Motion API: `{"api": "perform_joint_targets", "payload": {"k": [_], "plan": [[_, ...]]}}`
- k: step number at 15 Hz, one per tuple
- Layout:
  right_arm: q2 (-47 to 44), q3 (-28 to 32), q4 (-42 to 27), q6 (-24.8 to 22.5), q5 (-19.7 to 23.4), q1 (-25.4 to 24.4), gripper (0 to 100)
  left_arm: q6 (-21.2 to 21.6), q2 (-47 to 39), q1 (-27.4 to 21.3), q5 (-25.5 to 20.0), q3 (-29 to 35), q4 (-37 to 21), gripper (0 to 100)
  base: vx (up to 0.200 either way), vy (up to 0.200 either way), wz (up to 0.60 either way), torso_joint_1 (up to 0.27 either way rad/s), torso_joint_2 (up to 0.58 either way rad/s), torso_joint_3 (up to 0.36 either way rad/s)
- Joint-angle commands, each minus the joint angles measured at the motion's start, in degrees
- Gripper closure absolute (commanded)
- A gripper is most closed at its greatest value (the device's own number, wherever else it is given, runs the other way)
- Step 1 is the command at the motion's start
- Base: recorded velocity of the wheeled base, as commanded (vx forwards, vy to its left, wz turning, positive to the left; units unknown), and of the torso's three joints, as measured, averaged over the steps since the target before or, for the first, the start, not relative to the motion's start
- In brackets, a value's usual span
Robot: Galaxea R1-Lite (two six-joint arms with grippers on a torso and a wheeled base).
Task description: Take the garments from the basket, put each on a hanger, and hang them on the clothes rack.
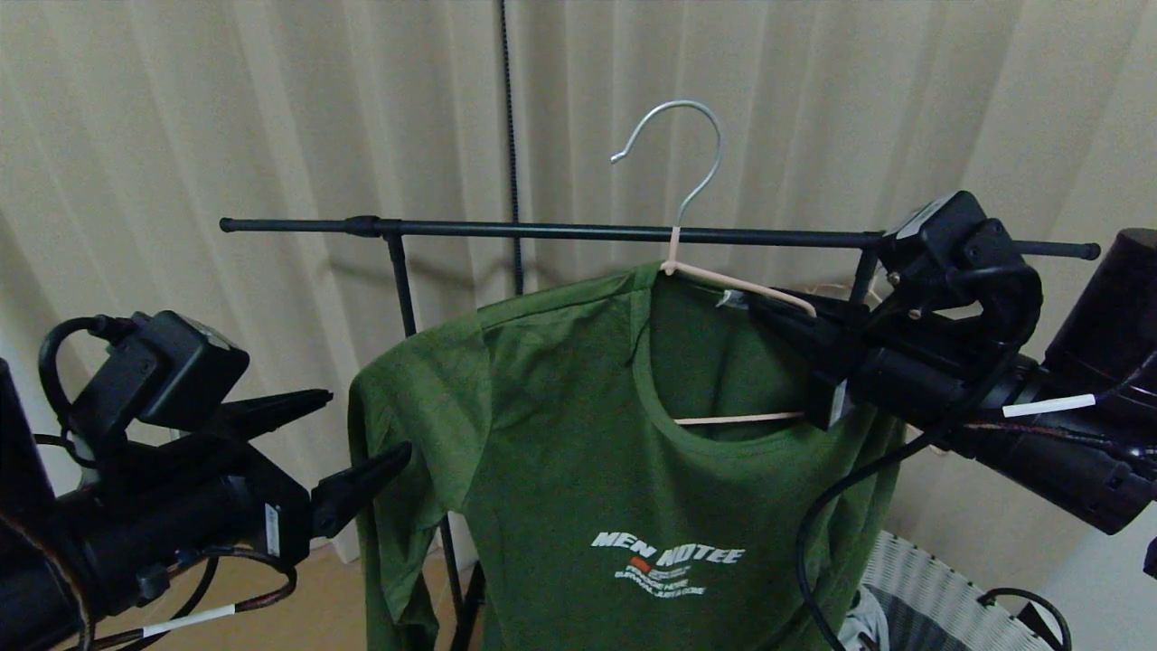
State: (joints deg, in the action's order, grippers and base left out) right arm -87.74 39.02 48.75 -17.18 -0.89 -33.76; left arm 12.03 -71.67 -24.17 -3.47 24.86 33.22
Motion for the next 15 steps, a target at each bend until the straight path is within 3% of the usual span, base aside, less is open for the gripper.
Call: {"api": "perform_joint_targets", "payload": {"k": [1, 4, 7, 10, 11, 14, 15], "plan": [[0.2, 0.1, 0.0, -0.1, 0.0, -0.3, 100, 0.1, -1.0, 0.0, 0.0, -0.2, 0.1, 100, 0.0, 0.0, 0.0, 0.0, 0.0, 0.0], [0.2, 0.7, -0.1, -0.1, -0.2, 0.1, 100, 0.4, -1.3, 1.5, 0.5, -0.2, 0.1, 100, 0.0, 0.0, 0.0, 0.0, 0.0, 0.0], [0.6, 0.8, -1.1, -0.2, -0.8, 2.9, 100, 4.8, -2.2, 6.9, 0.6, -1.0, 0.1, 100, 0.0, 0.0, 0.0, 0.0, 0.0, 0.0], [1.3, 1.0, -3.6, -0.1, -0.9, 3.7, 100, 5.6, -1.9, 7.8, 0.6, -2.0, 0.4, 100, 0.0, 0.0, 0.0, 0.0, 0.0, 0.0], [1.3, 1.0, -3.6, -0.2, -1.0, 3.7, 100, 5.5, -1.8, 7.7, 0.6, -2.1, 0.5, 0, 0.0, 0.0, 0.0, 0.0, 0.0, 0.0], [1.0, 1.5, -4.4, -0.2, -1.6, 3.8, 100, 5.4, -0.1, 6.6, 0.6, -1.9, 0.5, 0, 0.0, 0.0, 0.0, 0.0, 0.0, 0.0], [0.9, 1.9, -6.4, -0.2, -3.7, 3.9, 100, 5.4, 0.8, 6.5, 0.4, -2.3, 0.5, 0, 0.0, 0.0, 0.0, 0.0, 0.0, 0.0]]}}
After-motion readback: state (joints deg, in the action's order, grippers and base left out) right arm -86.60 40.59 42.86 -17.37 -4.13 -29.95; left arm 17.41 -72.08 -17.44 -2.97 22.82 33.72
